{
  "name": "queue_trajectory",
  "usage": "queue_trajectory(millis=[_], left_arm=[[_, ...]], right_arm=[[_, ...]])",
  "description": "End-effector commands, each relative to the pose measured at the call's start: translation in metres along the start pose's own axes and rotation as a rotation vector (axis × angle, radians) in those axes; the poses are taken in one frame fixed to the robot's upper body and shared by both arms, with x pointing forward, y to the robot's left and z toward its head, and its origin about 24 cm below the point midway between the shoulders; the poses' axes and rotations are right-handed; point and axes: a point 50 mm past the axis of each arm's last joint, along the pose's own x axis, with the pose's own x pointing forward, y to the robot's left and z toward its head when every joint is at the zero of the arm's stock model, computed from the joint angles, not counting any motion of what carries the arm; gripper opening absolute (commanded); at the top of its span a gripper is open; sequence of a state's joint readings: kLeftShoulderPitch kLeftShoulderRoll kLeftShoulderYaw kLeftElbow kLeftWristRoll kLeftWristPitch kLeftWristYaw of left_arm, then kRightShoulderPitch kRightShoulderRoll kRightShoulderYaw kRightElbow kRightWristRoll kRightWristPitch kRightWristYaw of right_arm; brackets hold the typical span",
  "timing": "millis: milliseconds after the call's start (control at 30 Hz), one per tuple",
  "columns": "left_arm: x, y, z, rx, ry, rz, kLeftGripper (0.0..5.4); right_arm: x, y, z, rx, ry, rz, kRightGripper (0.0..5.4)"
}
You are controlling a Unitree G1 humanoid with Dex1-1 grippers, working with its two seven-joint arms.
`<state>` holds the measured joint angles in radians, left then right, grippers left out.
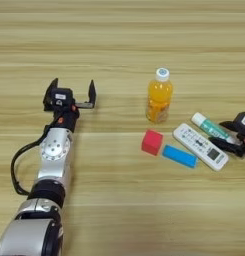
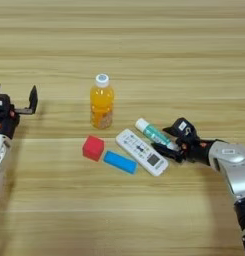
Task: Move the objects on the table
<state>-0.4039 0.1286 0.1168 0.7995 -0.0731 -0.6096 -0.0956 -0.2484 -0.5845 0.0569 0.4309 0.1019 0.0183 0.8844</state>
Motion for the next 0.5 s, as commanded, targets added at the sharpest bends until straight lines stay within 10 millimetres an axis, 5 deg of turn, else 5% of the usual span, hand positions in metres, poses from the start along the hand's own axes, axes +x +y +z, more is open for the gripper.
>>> queue_trajectory(millis=[33,267,500], left_arm=[[0.003,0.0005,0.0027,0.012,-0.013,-0.006,5.4],[0.0034,-0.0006,0.0025,0.011,-0.013,-0.006,5.4],[0.0038,-0.0008,0.0025,0.011,-0.012,-0.006,5.4]], right_arm=[[0.0024,0.0022,-0.0018,-0.006,0.013,0.013,2.52],[0.0025,0.0012,-0.0017,-0.007,0.011,0.013,1.66],[0.0028,0.0004,0.0002,-0.009,0.003,0.012,1.66]])
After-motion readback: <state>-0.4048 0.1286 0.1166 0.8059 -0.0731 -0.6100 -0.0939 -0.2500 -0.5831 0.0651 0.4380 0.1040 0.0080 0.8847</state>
